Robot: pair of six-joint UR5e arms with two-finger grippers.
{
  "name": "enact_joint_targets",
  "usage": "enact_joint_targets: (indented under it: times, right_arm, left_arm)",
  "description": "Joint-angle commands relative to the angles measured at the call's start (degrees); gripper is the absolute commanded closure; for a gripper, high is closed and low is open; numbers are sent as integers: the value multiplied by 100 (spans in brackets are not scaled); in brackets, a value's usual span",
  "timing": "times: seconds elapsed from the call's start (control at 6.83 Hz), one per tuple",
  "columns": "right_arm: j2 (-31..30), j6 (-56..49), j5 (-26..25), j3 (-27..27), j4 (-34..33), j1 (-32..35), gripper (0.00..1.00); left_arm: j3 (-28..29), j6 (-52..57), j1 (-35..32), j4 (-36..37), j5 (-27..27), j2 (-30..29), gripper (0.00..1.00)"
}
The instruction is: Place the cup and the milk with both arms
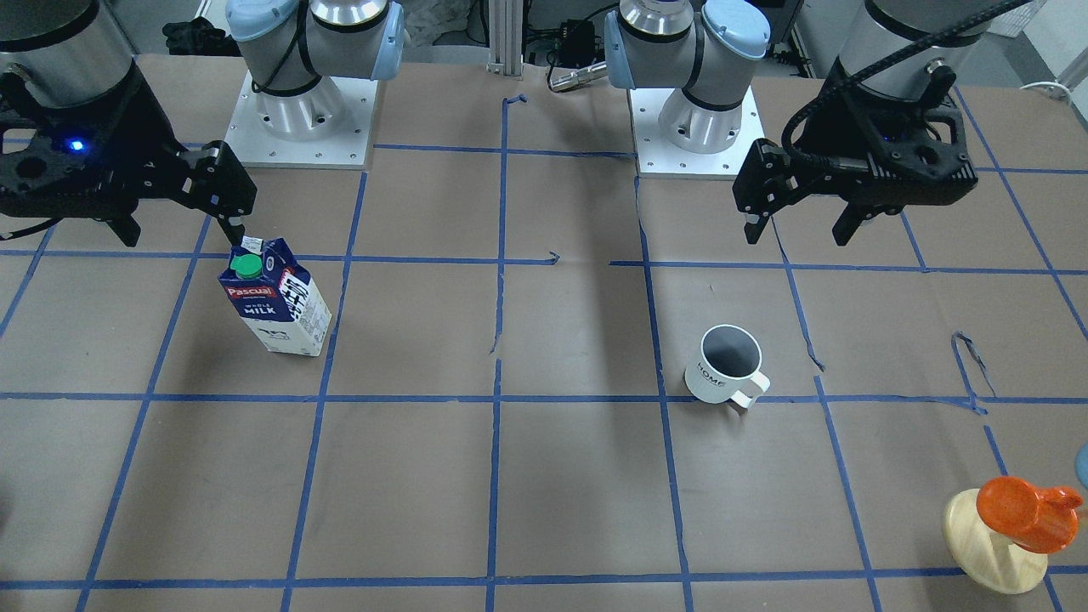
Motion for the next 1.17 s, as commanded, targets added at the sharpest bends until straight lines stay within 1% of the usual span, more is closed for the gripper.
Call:
enact_joint_targets:
  times: [0.0,0.44,0.88,1.02]
  right_arm:
    - [-9,1,51,-5,11,-13,0]
    - [0,27,-1,21,12,-4,0]
    - [0,18,78,13,3,31,0]
    - [-17,18,0,-83,11,48,0]
  left_arm:
    - [-44,0,3,-3,-12,-18,8]
    - [-71,0,3,5,-12,0,8]
    - [-71,0,3,5,-21,8,8]
    - [-62,0,3,5,-21,-9,8]
